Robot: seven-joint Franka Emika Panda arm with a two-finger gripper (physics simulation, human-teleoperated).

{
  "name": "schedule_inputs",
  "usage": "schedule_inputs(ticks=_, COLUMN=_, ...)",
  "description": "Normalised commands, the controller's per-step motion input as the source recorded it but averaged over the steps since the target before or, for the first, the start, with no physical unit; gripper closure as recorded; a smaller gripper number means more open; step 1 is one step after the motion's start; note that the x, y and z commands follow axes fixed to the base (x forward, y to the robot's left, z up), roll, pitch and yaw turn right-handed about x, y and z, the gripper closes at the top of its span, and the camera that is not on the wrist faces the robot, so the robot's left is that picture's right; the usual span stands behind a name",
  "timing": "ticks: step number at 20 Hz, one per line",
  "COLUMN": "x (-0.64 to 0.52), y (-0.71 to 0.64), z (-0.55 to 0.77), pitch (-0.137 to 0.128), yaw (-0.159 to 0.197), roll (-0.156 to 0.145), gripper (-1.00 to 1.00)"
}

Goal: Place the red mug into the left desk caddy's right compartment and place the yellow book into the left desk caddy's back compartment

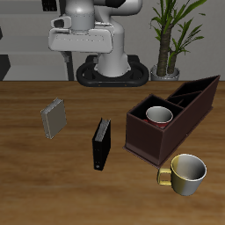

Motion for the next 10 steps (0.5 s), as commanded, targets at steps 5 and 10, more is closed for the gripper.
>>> schedule_inputs(ticks=5, x=-0.09, y=-0.59, z=-0.08, pitch=-0.035, yaw=-0.017, roll=-0.063, gripper=-1.0)
schedule_inputs(ticks=10, x=0.01, y=-0.25, z=-0.05, pitch=-0.021, yaw=-0.016, roll=-0.036, gripper=-1.0)
